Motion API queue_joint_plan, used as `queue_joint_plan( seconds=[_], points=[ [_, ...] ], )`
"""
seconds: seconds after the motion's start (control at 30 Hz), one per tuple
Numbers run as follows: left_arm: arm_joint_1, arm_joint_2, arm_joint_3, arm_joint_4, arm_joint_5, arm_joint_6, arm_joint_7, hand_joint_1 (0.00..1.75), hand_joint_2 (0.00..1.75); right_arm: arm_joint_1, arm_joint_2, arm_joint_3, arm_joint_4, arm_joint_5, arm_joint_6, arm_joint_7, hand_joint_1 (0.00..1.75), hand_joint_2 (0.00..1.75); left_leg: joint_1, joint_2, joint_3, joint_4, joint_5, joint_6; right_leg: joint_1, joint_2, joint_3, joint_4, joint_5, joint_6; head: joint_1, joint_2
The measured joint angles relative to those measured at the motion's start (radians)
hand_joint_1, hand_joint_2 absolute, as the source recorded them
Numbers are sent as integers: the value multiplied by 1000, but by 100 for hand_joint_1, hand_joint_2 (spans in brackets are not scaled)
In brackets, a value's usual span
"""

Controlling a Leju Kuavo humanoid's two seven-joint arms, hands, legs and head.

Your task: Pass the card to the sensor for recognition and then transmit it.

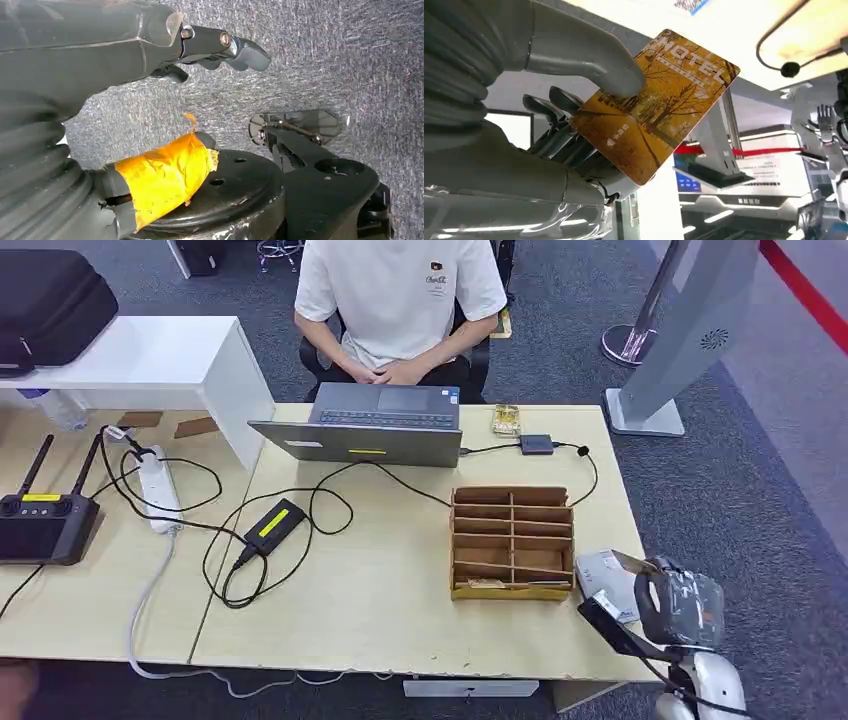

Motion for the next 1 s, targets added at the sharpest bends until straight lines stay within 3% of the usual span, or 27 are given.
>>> queue_joint_plan(
  seconds=[0.73,1.0],
  points=[
    [0,-2,0,0,-2,2,6,0,175,23,19,-2,75,0,-25,11,175,175,0,1,0,0,0,0,0,0,1,0,0,0,0,0],
    [0,2,0,0,-20,14,8,0,175,-31,3,-2,42,-13,61,41,175,175,0,2,0,0,0,0,0,1,1,0,1,0,0,0]
  ],
)
